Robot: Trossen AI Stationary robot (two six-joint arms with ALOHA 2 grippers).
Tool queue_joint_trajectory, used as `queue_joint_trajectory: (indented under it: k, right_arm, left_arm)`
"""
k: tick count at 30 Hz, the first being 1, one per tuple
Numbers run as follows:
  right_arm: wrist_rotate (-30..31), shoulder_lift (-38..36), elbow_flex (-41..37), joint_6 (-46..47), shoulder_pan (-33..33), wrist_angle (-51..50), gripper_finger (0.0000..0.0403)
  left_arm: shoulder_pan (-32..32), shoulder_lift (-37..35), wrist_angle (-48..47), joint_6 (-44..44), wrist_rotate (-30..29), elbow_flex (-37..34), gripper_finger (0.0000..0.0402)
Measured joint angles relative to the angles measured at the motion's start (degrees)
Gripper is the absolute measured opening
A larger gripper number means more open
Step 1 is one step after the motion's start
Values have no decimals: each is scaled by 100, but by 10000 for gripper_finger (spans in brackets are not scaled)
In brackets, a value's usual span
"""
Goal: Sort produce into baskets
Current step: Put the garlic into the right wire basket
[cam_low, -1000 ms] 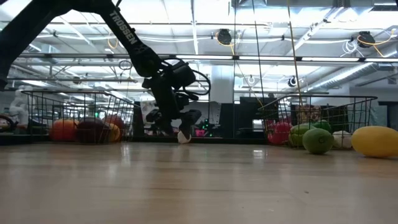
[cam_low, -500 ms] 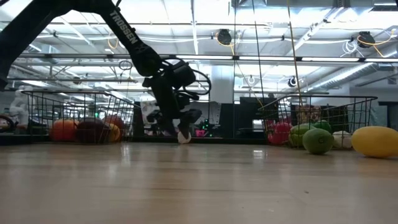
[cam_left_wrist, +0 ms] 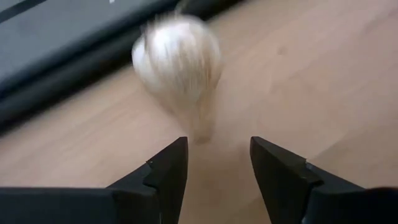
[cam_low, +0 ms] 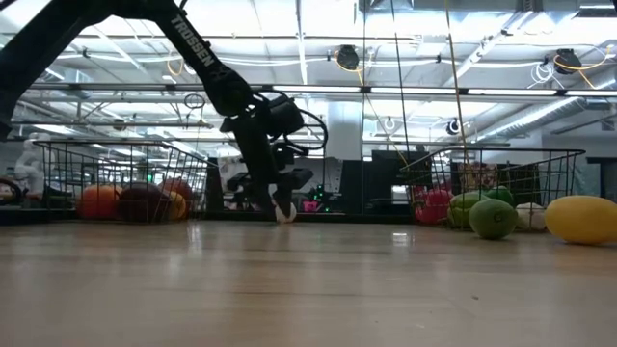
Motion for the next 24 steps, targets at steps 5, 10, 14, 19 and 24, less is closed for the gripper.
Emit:
queue_joint_trajectory:
  k: [5, 10, 14, 19, 24]
  right_arm:
    - [-3, 0, 0, -12, 12, -1, 226]
    - [-2, 0, 0, -39, 87, -1, 226]
    - [8, 0, 0, -41, 155, -1, 226]
    - [9, 0, 0, -41, 166, -3, 226]
    - [13, 0, 0, -43, 166, -1, 226]
  left_arm:
    - [100, -2, -13, -38, 24, 35, 180]
    - [185, -2, -100, -44, 160, 40, 180]
    - [183, -2, 25, -36, 171, 40, 180]
    - [189, -2, 287, -104, 193, 40, 180]
    - [268, 74, 320, -201, 75, 68, 180]
